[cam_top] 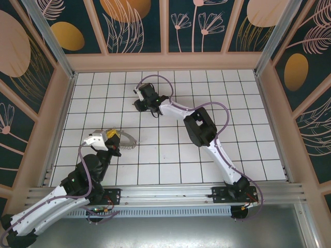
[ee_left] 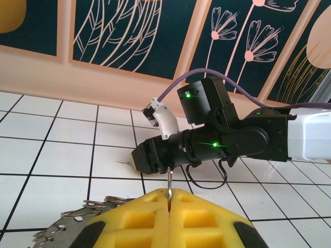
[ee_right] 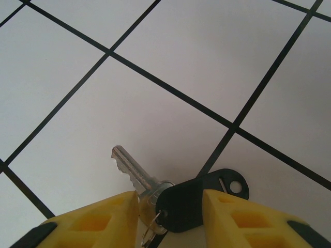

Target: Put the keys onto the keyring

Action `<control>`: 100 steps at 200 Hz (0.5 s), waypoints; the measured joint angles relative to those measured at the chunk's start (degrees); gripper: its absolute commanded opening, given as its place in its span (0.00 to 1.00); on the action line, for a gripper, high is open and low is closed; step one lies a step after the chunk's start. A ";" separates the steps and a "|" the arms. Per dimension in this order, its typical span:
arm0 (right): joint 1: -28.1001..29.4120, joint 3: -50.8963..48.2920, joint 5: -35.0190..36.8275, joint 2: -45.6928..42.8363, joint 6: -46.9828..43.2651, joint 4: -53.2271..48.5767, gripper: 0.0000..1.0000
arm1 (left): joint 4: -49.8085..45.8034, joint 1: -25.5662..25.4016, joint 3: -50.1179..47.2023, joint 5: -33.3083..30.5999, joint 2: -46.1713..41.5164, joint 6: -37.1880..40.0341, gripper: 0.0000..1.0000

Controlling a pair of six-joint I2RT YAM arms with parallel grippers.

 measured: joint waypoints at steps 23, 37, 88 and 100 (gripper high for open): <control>0.00 0.00 0.04 0.61 0.00 -0.09 0.41 | 0.00 0.00 0.00 0.00 0.00 0.61 0.00; 0.00 0.02 0.17 0.76 -0.02 0.11 0.42 | 0.00 0.00 0.00 0.00 0.02 0.85 0.00; 0.00 0.22 0.61 0.83 0.22 0.07 0.30 | 0.00 0.00 0.00 0.00 0.00 1.09 0.00; 0.00 0.22 0.70 0.83 0.09 0.07 0.27 | 0.00 0.00 0.00 0.00 0.00 1.29 0.00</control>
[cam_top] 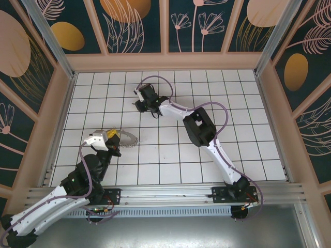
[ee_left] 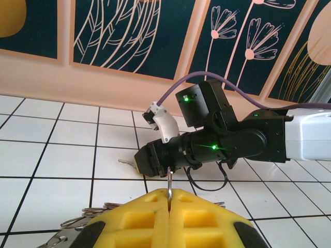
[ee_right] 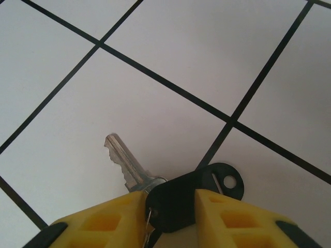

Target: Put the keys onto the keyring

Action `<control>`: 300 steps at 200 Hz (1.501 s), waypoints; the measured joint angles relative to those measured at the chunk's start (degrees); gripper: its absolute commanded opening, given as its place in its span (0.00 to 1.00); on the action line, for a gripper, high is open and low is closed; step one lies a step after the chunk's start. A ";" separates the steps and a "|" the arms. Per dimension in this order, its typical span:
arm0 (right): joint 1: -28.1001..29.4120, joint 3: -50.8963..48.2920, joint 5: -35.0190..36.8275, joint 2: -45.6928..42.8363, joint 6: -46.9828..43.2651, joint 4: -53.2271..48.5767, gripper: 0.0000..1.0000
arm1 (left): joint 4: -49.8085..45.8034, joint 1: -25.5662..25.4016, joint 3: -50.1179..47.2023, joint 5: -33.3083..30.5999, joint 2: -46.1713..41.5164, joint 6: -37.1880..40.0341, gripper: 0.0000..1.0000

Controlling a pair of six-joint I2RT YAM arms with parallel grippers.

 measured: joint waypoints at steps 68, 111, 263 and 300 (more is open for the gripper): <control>0.00 -3.13 0.35 -1.81 -0.13 2.34 0.01 | 0.00 0.00 0.00 0.74 0.00 2.45 0.00; -0.17 -18.34 0.24 -11.19 -1.70 4.57 0.00 | 0.15 0.00 0.13 4.57 0.70 4.22 0.00; -1.62 -87.91 -4.00 -61.20 3.48 18.51 0.16 | 9.29 0.00 1.86 30.93 18.64 7.28 0.00; -1.62 -90.33 -4.02 -64.98 5.73 20.31 0.32 | 10.64 0.00 2.16 34.23 19.74 7.28 0.00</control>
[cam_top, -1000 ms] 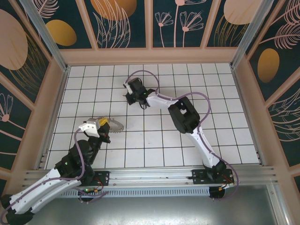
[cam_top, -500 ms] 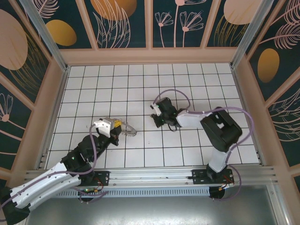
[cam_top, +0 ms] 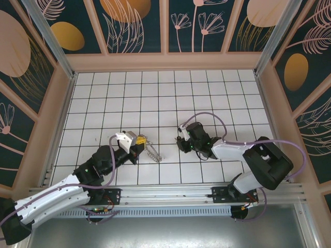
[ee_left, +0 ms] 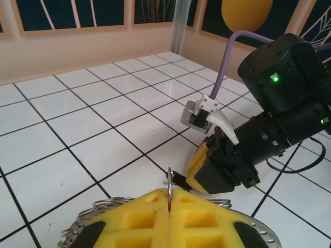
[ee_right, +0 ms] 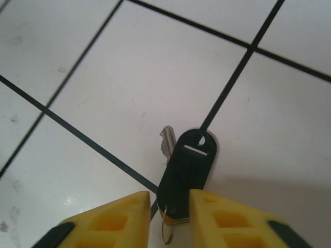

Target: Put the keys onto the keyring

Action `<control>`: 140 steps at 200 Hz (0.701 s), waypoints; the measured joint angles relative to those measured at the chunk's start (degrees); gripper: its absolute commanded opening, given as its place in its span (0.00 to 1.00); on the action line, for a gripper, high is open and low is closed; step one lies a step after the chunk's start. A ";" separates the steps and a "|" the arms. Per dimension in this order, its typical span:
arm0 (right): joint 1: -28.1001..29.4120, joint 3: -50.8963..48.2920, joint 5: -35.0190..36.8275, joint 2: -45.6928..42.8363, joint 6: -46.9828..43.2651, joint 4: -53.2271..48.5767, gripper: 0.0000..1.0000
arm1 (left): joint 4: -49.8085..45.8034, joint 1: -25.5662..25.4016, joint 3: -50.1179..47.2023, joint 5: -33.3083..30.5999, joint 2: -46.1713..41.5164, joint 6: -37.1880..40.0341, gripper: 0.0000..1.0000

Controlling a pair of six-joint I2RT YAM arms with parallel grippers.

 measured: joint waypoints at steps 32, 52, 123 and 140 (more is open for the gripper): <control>0.00 -1.29 -0.04 -3.80 0.98 0.92 0.35 | 0.55 0.00 1.01 1.38 0.26 0.00 0.00; 0.17 -3.08 -0.20 -6.54 1.81 1.01 0.36 | 0.68 0.00 1.22 1.97 0.26 0.00 0.00; 2.64 -5.35 0.15 -8.57 5.29 1.05 0.34 | 0.87 0.00 1.22 3.28 0.44 0.02 0.00; 2.86 -5.16 0.61 -6.67 5.81 0.85 0.32 | 0.90 0.00 1.22 3.52 0.55 0.04 0.00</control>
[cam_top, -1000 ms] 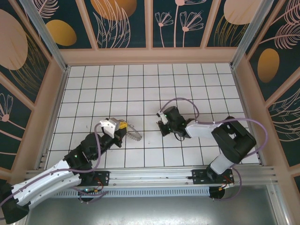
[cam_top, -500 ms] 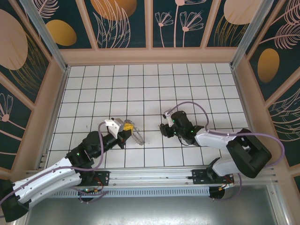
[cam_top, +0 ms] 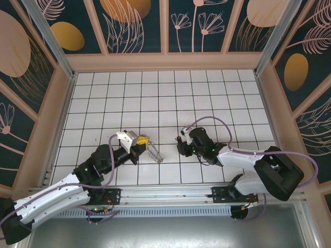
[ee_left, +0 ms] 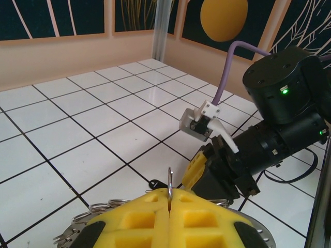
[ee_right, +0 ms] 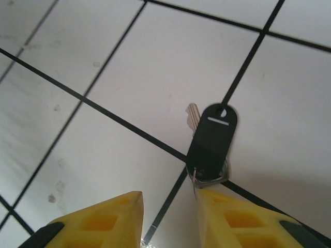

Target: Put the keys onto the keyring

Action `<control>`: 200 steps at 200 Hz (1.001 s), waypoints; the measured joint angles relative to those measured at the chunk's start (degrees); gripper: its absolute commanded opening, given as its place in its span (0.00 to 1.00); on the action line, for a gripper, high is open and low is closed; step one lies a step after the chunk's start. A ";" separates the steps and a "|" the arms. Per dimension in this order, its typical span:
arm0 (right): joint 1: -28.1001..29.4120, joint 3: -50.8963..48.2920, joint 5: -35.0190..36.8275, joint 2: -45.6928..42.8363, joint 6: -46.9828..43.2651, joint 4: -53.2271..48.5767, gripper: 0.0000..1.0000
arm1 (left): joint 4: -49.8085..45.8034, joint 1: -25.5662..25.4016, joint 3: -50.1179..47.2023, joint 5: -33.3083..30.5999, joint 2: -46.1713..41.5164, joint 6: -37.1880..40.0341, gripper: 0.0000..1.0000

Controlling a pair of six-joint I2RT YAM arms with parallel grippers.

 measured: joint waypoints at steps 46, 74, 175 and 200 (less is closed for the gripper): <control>0.31 1.57 2.69 3.02 1.03 -0.94 0.28 | 0.00 0.00 0.00 0.00 -1.05 0.00 0.00; 0.66 1.81 3.82 4.76 1.62 -0.94 0.17 | 0.02 0.00 0.00 0.00 -2.14 0.04 0.00; 3.13 4.68 7.37 6.51 2.21 -4.63 0.00 | 0.02 0.00 -0.02 0.00 -2.67 0.87 0.00; 3.91 6.54 7.87 4.31 2.14 -9.27 0.00 | 0.04 0.00 0.00 0.02 -2.67 0.87 0.00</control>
